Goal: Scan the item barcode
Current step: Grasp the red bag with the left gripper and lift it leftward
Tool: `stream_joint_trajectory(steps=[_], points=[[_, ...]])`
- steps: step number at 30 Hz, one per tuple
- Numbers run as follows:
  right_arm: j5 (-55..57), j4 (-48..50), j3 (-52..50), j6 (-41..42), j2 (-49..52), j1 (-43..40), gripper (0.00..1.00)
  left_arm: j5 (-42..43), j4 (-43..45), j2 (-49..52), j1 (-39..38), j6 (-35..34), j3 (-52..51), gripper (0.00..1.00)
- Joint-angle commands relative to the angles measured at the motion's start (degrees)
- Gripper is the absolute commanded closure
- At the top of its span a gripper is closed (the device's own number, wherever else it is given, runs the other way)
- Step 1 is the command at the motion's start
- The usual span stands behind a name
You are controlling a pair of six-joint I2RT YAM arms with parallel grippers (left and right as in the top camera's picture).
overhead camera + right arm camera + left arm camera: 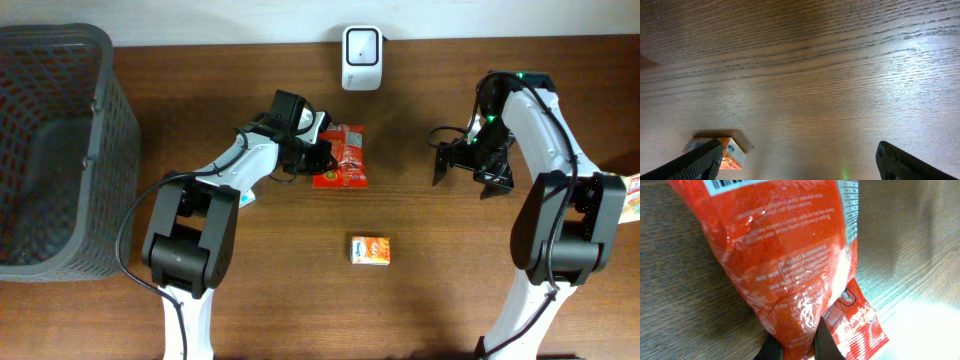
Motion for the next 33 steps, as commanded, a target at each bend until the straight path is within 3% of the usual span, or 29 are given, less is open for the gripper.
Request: stream_joint_trajectory(steps=[1,6,11,16,21,25,26,28,31,33], points=[[-0.5,0.0,0.7,0.0,-0.6,0.1,0.02,0.9,-1.1,1.5,-0.1,0.2,0.1,1.0],[-0.5,0.0,0.7,0.0,-0.6,0.1,0.02,-3.6,-4.0,-0.9,-0.1,0.2,2.6,1.0],[-0.5,0.1,0.7,0.0,-0.6,0.1,0.02,-28.3,-12.6,-8.2,-0.3,0.4,8.3,1.0],[-0.5,1.4,0.7,0.0,-0.6,0.1,0.02,-47.5,-16.8,-14.5,-1.6,6.8,11.6,1.0],[-0.5,1.7,0.7,0.0,-0.6,0.1,0.02,-73.9,-18.9,-14.0,-6.3,9.3,11.0,1.0],[-0.5,1.7,0.7,0.0,-0.6,0.1,0.02,-75.0,-20.5,-9.3,-9.1,10.7,10.9,0.95],[-0.5,1.7,0.7,0.0,-0.6,0.1,0.02,-76.0,-21.2,-8.0,-9.8,10.6,10.8,0.85],[-0.5,1.7,0.7,0.0,-0.6,0.1,0.02,-79.9,-22.1,-5.4,-11.5,10.1,10.8,0.46],[-0.5,1.7,0.7,0.0,-0.6,0.1,0.02,-80.7,-22.1,-3.7,-15.2,10.0,10.8,0.51],[-0.5,1.7,0.7,0.0,-0.6,0.1,0.02,-69.7,-21.6,-3.8,-17.8,10.0,11.0,0.49]])
